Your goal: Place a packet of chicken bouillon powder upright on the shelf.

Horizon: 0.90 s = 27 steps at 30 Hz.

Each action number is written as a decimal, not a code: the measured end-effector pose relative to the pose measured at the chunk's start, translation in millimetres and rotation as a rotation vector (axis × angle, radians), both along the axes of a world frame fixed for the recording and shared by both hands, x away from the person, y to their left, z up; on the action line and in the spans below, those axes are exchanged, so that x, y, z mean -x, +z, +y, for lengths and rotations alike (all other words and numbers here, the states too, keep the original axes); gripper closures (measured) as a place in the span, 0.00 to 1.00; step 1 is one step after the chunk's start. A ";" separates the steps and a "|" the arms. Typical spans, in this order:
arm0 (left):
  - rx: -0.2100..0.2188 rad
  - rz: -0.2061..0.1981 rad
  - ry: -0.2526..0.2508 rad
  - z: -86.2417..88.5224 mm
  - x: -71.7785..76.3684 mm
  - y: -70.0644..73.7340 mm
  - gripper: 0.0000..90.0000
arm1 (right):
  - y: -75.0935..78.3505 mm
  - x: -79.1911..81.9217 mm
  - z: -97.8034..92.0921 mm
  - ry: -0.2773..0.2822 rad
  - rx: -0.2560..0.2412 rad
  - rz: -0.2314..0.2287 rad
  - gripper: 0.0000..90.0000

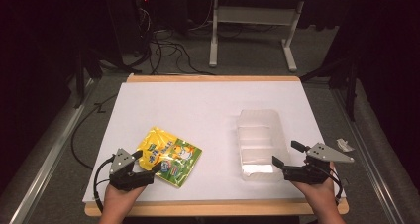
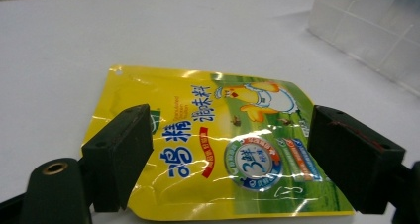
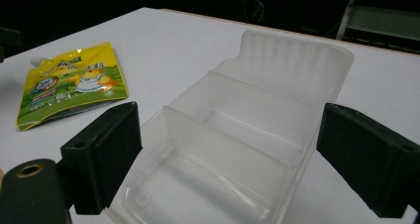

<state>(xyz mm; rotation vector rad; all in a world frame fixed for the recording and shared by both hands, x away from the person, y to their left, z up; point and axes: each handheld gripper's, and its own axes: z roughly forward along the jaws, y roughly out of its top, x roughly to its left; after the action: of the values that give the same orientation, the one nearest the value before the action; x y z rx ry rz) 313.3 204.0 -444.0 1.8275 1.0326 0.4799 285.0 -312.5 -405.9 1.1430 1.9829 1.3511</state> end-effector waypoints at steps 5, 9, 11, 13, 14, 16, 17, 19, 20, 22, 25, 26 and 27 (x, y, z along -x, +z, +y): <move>0.010 0.015 0.026 6.0 -3.0 -2.0 0.18 | 1.0 0.6 -0.6 -0.004 -0.006 0.000 0.12; -0.002 0.014 0.061 13.4 -6.1 -3.6 0.18 | 1.4 1.1 -0.9 -0.001 -0.007 -0.003 0.13; -0.003 0.023 0.082 20.0 -8.5 -5.2 0.18 | 1.3 1.1 -0.7 0.003 -0.005 -0.005 0.13; 0.018 0.041 0.107 28.7 -12.4 -7.8 0.18 | 1.0 0.4 0.0 0.006 -0.003 -0.005 0.13; 0.029 0.052 0.119 33.3 -14.5 -9.4 0.18 | 0.6 -0.2 0.3 0.007 -0.005 0.000 0.13; 0.037 0.068 0.144 40.4 -18.2 -12.4 0.18 | -0.2 -1.6 1.0 0.011 -0.004 0.004 0.14; 0.040 0.077 0.154 44.2 -20.0 -14.1 0.19 | -0.5 -1.7 1.4 0.009 -0.003 0.009 0.14; 0.039 0.093 0.169 51.0 -23.5 -17.3 0.21 | -1.2 -2.3 1.7 0.011 -0.001 0.009 0.14; 0.036 0.096 0.181 53.8 -24.6 -18.3 0.21 | -1.5 -2.2 1.8 0.011 -0.001 0.010 0.14; 0.042 0.106 0.197 60.4 -25.3 -20.1 0.24 | -1.8 -2.4 2.0 0.009 0.000 0.012 0.14; 0.045 0.115 0.212 67.9 -24.5 -22.9 0.29 | -1.9 -1.8 2.4 0.008 -0.002 0.015 0.14; 0.036 0.120 0.217 69.6 -24.4 -23.8 0.31 | -1.8 -1.6 2.4 0.009 -0.002 0.013 0.14; 0.031 0.125 0.225 70.9 -24.5 -25.0 0.33 | -1.7 -1.6 2.0 0.010 -0.001 0.011 0.14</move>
<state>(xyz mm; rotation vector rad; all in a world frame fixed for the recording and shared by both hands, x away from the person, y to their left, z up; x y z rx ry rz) 337.8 275.0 -469.0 1.7392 1.3329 0.4851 286.6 -310.5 -407.7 1.1444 1.9985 1.3542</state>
